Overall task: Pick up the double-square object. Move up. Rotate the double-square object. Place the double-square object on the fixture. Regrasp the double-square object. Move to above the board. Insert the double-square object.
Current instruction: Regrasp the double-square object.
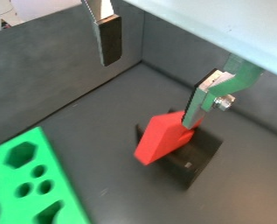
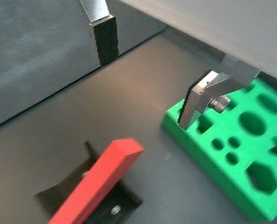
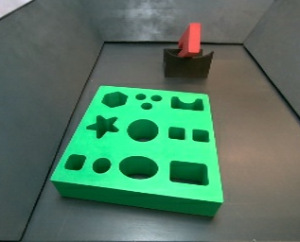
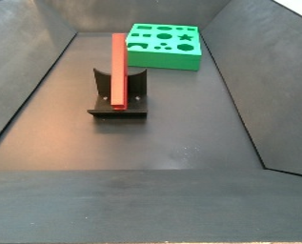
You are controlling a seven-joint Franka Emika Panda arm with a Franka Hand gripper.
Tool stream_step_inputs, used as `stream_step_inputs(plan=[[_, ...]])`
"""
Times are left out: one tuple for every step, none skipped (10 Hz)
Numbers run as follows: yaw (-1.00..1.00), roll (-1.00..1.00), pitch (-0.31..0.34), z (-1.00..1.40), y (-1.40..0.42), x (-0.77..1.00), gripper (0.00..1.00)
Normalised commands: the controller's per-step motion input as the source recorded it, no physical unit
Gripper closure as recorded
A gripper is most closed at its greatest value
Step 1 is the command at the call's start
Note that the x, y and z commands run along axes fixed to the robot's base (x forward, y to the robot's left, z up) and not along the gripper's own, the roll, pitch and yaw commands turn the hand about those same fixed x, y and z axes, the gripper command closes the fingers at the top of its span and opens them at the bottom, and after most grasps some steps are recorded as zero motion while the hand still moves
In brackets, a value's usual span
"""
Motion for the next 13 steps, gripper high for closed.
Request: stream_step_inputs(plan=[[0.06,1.0,0.036,0.01,-0.02,0.01,0.0],[0.06,1.0,0.042,0.01,-0.02,0.02,0.0],[0.07,1.0,0.051,0.0,-0.03,0.03,0.0],[0.07,1.0,0.057,0.0,-0.02,0.04,0.0],[0.07,1.0,0.072,0.0,-0.03,0.06,0.0],[0.08,1.0,0.085,0.0,-0.03,0.07,0.0],[0.09,1.0,0.106,0.0,-0.04,0.09,0.0],[0.1,1.0,0.129,0.0,-0.04,0.1,0.0],[0.11,1.0,0.149,0.0,-0.04,0.1,0.0],[0.12,1.0,0.162,-0.01,-0.04,0.11,0.0],[0.16,1.0,0.19,0.0,-0.05,0.11,0.0],[0.2,1.0,0.215,-0.01,-0.05,0.11,0.0],[0.23,0.83,0.208,-0.01,-0.05,0.11,0.0]])
